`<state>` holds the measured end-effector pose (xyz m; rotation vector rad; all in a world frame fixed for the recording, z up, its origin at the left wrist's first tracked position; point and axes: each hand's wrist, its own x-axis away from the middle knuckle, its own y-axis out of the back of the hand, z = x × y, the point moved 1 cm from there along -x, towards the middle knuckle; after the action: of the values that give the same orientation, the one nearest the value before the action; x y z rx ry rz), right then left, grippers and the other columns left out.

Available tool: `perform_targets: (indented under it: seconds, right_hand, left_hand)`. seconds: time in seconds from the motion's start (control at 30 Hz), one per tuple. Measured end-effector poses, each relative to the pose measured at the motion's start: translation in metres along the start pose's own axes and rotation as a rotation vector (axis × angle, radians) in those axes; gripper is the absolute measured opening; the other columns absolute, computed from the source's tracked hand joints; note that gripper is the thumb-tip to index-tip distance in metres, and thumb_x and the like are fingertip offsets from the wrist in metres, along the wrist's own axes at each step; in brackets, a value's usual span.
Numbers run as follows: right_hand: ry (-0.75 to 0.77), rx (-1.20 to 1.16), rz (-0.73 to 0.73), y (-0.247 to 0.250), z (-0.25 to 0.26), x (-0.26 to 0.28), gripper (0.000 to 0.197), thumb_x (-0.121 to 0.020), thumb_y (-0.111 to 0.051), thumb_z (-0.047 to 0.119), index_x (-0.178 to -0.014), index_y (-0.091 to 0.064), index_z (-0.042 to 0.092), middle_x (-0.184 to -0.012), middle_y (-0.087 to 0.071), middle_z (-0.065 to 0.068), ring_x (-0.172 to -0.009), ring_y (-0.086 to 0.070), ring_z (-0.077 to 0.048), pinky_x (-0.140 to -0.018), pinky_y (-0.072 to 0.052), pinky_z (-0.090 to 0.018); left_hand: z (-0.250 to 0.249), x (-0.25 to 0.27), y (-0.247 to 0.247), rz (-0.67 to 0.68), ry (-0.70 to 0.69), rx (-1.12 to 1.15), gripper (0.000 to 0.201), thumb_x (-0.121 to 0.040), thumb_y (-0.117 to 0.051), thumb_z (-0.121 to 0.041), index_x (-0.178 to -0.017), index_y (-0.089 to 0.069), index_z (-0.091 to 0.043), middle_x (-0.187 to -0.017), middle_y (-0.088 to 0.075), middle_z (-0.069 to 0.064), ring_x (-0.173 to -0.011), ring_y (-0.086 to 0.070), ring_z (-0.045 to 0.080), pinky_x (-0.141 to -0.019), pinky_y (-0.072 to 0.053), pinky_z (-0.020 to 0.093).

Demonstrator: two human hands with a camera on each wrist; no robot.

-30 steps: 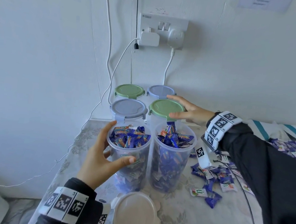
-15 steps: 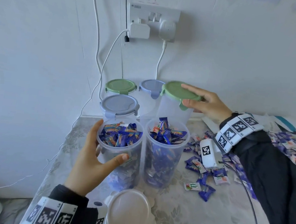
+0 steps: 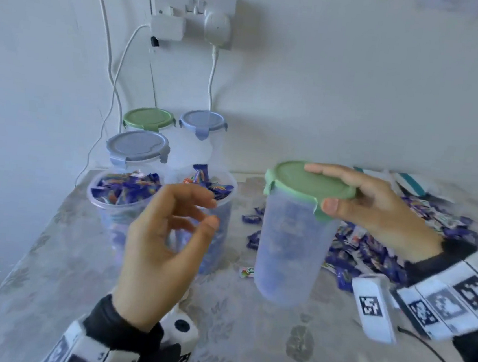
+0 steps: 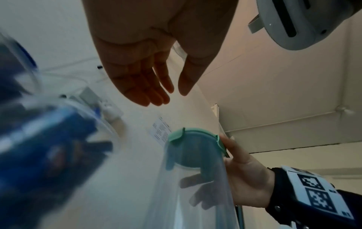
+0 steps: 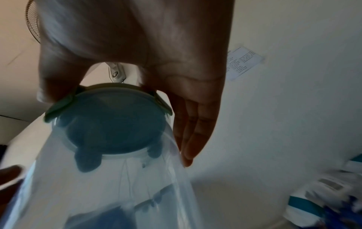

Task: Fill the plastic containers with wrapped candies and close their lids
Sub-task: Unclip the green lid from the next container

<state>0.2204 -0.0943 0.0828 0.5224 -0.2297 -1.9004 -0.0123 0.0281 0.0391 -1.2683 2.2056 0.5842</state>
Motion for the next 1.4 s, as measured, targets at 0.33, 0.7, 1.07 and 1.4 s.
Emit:
perform_targets:
  seconds: [0.33, 0.7, 1.07, 1.4]
  right_hand:
    - [-0.047, -0.021, 0.183, 0.040, -0.032, 0.089, 0.070, -0.060, -0.078, 0.058, -0.124, -0.058, 0.039, -0.135, -0.053, 0.017, -0.123, -0.052, -0.007, -0.100, -0.045, -0.026]
    - [-0.030, 0.099, 0.151, 0.075, -0.049, 0.108, 0.039, -0.091, -0.037, 0.056, -0.123, -0.056, 0.045, -0.128, -0.060, 0.008, -0.122, -0.053, -0.014, -0.103, -0.041, -0.031]
    - [-0.165, -0.208, 0.178, 0.088, -0.057, 0.094, 0.019, -0.079, -0.060, 0.025, -0.095, -0.069, 0.022, -0.085, -0.053, -0.014, -0.072, -0.049, -0.016, -0.062, -0.045, -0.018]
    - [-0.157, -0.234, 0.195, 0.083, -0.055, 0.094, 0.020, -0.093, -0.051, 0.009, -0.092, -0.069, 0.019, -0.071, -0.049, 0.001, -0.060, -0.042, -0.009, -0.056, -0.043, -0.017]
  left_hand:
    - [-0.015, 0.030, -0.118, 0.340, 0.314, 0.192, 0.055, -0.071, -0.056, -0.055, -0.123, -0.043, -0.046, -0.128, -0.055, -0.013, -0.116, -0.055, 0.002, -0.092, -0.047, 0.022]
    - [-0.033, 0.056, -0.150, 0.300, 0.352, 0.175, 0.048, -0.067, -0.067, -0.042, -0.113, -0.061, -0.027, -0.114, -0.066, -0.008, -0.103, -0.064, 0.007, -0.083, -0.053, 0.025]
    - [-0.045, 0.063, -0.149, 0.158, 0.342, 0.108, 0.041, -0.061, -0.072, -0.043, -0.099, -0.066, -0.030, -0.100, -0.067, 0.007, -0.093, -0.065, 0.024, -0.084, -0.055, 0.036]
    - [-0.050, 0.059, -0.147, 0.190, 0.464, 0.189, 0.043, -0.060, -0.083, -0.027, -0.094, -0.058, -0.016, -0.073, -0.060, 0.006, -0.061, -0.057, 0.008, -0.058, -0.048, 0.015]
